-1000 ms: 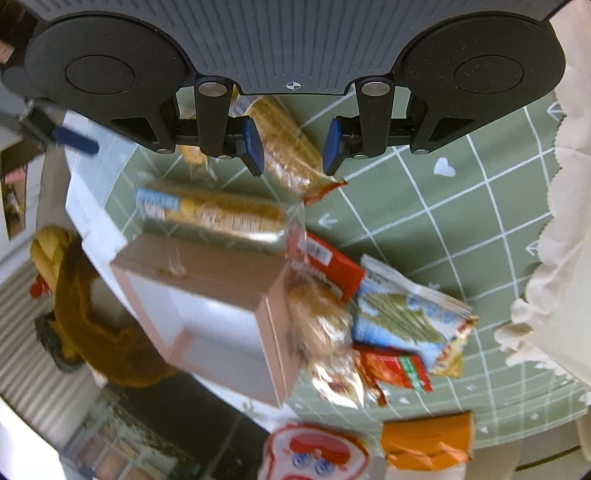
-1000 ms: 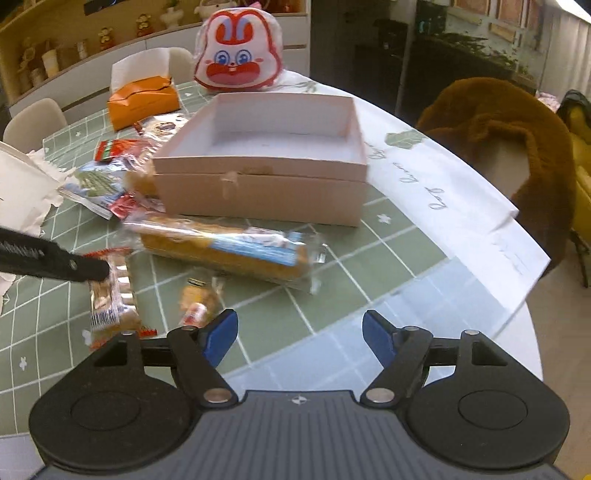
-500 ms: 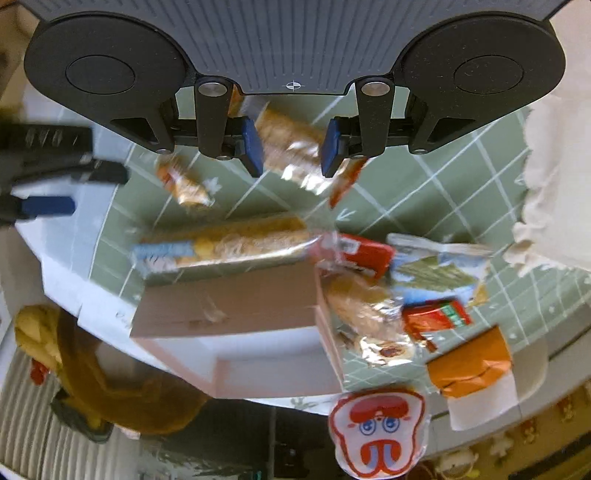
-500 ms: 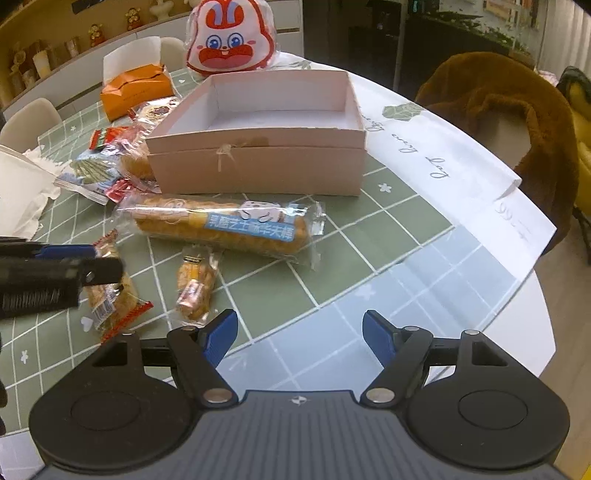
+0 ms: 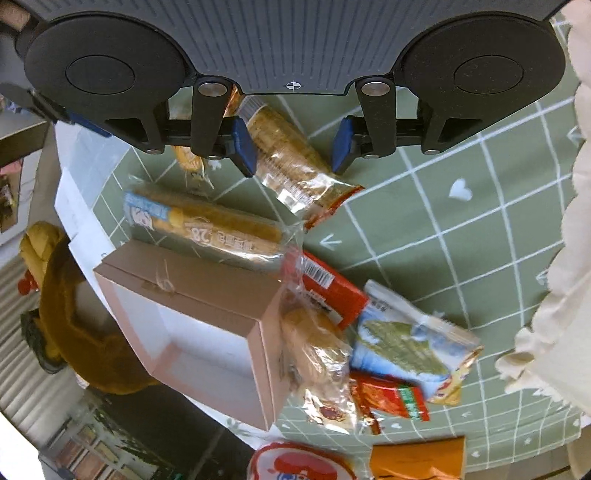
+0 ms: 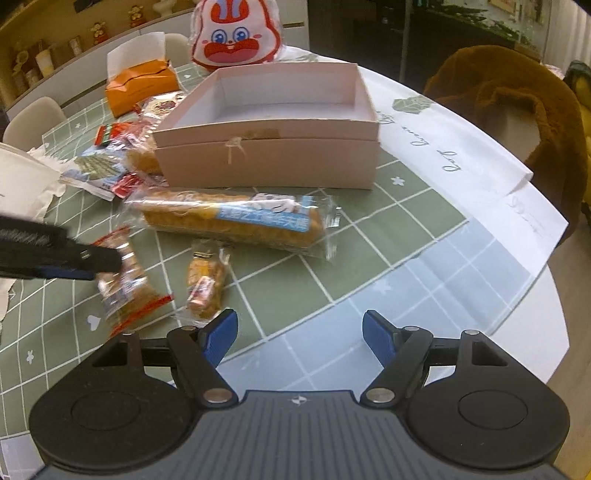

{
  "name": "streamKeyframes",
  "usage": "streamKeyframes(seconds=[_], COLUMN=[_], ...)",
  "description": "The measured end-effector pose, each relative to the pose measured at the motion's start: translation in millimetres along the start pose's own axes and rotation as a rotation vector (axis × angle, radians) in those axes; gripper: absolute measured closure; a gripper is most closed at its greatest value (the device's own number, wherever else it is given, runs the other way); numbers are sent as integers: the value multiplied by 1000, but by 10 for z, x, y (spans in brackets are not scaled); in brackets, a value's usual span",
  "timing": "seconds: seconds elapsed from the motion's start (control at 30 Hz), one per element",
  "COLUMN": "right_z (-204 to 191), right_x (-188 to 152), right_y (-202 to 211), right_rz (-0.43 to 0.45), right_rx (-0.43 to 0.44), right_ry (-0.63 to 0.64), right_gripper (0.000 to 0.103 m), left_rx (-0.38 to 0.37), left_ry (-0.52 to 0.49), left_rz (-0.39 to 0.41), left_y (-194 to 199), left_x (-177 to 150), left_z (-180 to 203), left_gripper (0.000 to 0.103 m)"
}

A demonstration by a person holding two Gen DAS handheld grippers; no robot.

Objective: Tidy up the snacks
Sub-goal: 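Lower the left gripper onto the wrapped wafer bar and close it, then grasp the small orange-wrapped snack with the right gripper while the left holds the wafer bar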

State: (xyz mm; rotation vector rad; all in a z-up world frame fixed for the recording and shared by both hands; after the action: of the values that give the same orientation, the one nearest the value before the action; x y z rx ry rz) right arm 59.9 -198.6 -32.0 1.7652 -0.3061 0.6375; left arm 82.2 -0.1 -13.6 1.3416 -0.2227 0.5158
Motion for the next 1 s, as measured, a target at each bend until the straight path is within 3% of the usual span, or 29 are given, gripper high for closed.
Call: streamKeyframes(seconds=[0.2,0.37,0.5,0.63,0.87,1.0], right_z=[-100,-151,-203,-241,-306,-365], right_x=[-47,-52,-48,33,288,392], right_y=[-52,-75,-52,-40,-135,-289], right_rz=[-7,-2,12,9,-4,-28], right_rx=[-4,-19,-12,59,186,194], right_ry=[31,64,93,81,-29,-68], right_gripper=[27,27,27,26,27,27], left_rx=[34,72,11,-36,0,10], left_ry=[-69,-157,-183,-189,-198,-190], left_rz=[26,81,86,65,61,56], left_y=[-176,-231,-147,1,150,150], left_x=[120,135,-2,-227,-435,-433], left_z=[154,251,190,68,-39,-29], left_gripper=[47,51,57,61,61,61])
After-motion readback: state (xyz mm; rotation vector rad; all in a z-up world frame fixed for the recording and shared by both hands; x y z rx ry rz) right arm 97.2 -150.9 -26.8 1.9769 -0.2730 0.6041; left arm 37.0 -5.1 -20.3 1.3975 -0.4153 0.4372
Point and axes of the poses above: each gripper's, at about its wrist camera, not at the fingertips, and y roughly against the way its jaws point, z to its right, x to its top, the point moved 6 cm from there along -y, roughly the way its jaws point, and after that the axes turned 6 degrees about x, right-handed, at the moved point
